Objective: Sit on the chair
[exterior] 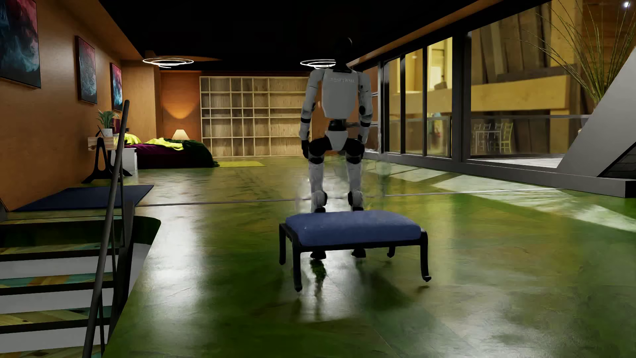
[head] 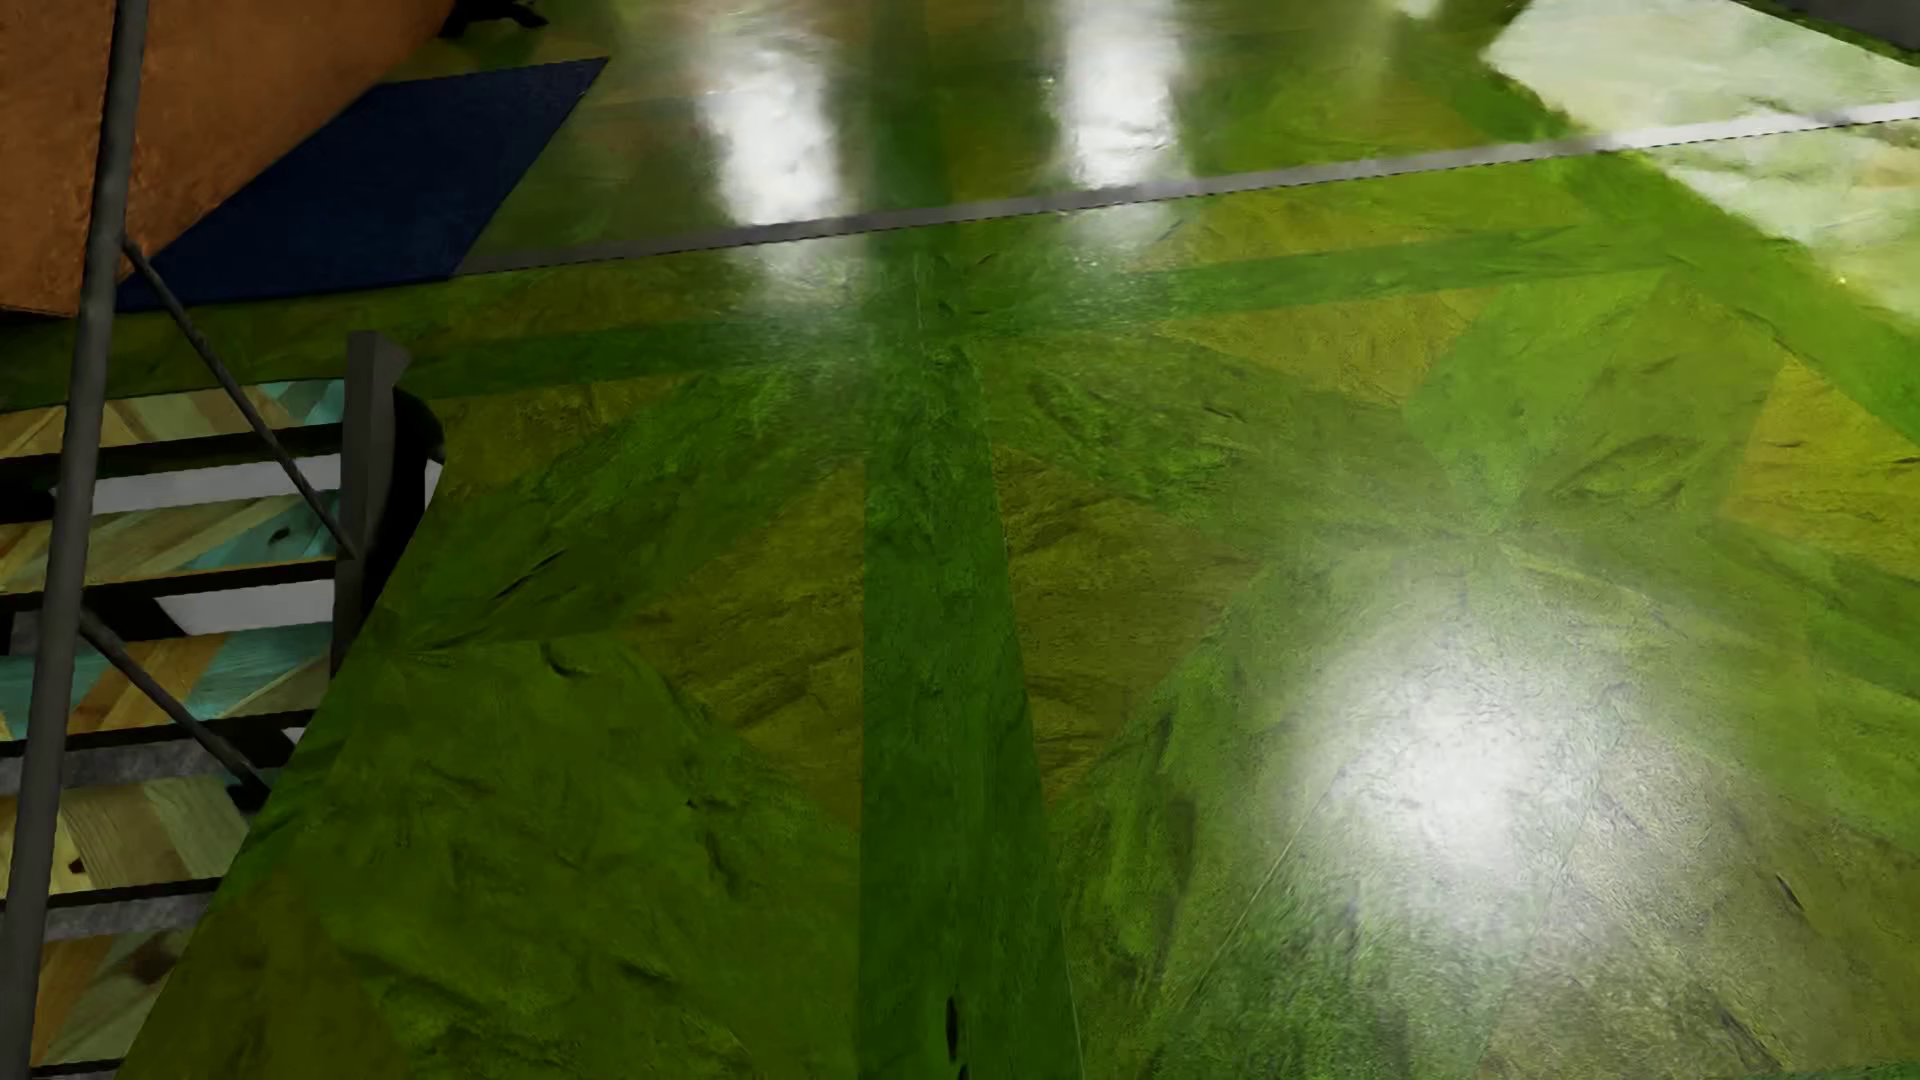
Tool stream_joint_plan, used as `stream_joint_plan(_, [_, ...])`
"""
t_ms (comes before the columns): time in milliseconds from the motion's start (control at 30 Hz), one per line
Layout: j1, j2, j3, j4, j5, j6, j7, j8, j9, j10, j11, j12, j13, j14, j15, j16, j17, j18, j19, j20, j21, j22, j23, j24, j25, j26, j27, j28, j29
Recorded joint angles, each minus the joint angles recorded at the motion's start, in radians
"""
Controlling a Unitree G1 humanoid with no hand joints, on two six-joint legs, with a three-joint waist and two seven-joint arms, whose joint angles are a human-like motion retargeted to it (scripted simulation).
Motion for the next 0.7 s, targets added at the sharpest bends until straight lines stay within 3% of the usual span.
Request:
stream_joint_plan(33, [-0.001,-0.002,-0.003,-0.001,0.001,0.002,0.002,0.001,0.004,0.001,0.001,-0.008,-0.017,-0.001,0.003,0.0,-0.03,0.003,-0.003,-0.008,0.013,-0.016,-0.009,0.026,0.025,-0.008,0.022,0.01,-0.007])
stream_joint_plan(67, [0.004,-0.001,-0.004,0.0,-0.002,0.002,0.006,-0.003,0.004,0.0,0.004,-0.019,-0.021,-0.003,0.002,0.028,-0.07,0.002,0.002,-0.013,0.027,-0.021,-0.037,0.011,0.014,0.004,0.033,0.02,0.009])
stream_joint_plan(100, [0.0,-0.003,-0.003,0.002,-0.005,0.0,0.008,-0.005,0.001,0.001,0.003,-0.033,-0.026,-0.001,0.002,0.061,-0.112,-0.004,0.007,-0.015,0.038,-0.024,-0.06,0.007,-0.022,-0.006,0.009,-0.011,0.038])
stream_joint_plan(167, [0.003,0.004,-0.003,0.0,-0.003,-0.003,0.013,-0.012,0.002,0.003,0.001,-0.052,-0.032,-0.002,0.001,0.123,-0.176,-0.003,0.002,-0.033,0.03,-0.036,-0.07,0.059,-0.074,-0.032,-0.019,-0.056,0.063])
stream_joint_plan(233, [0.007,0.009,-0.002,-0.001,-0.003,-0.002,0.012,-0.013,0.0,0.002,0.001,-0.063,-0.037,-0.002,-0.001,0.149,-0.198,0.0,0.004,-0.019,0.013,0.026,-0.002,0.065,-0.049,-0.049,-0.001,0.008,0.014])
stream_joint_plan(300, [0.015,0.016,-0.002,-0.002,-0.006,0.0,0.014,-0.021,-0.003,-0.002,0.0,-0.068,-0.038,-0.003,-0.004,0.145,-0.196,-0.001,0.008,0.014,-0.011,0.131,0.076,0.018,-0.005,-0.036,0.026,0.119,-0.06])
stream_joint_plan(367, [0.011,0.021,-0.003,-0.004,-0.006,0.0,0.013,-0.025,-0.008,0.006,0.0,-0.065,-0.03,-0.004,-0.007,0.138,-0.19,0.001,0.006,0.036,-0.025,0.196,0.112,-0.03,0.003,-0.018,0.037,0.187,-0.097])
stream_joint_plan(567, [0.015,0.02,-0.002,-0.002,-0.005,0.002,0.012,-0.022,-0.012,-0.003,0.0,-0.01,0.009,-0.001,-0.008,0.119,-0.142,-0.003,0.005,0.019,-0.015,0.106,0.036,0.024,-0.038,-0.046,0.007,0.106,-0.046])
stream_joint_plan(700, [0.006,0.017,-0.001,0.0,-0.002,0.003,0.011,-0.019,0.011,0.009,-0.001,-0.013,-0.009,0.003,0.0,0.069,-0.073,-0.001,0.001,0.002,0.028,0.077,0.016,0.011,-0.03,-0.03,0.017,0.08,-0.022])
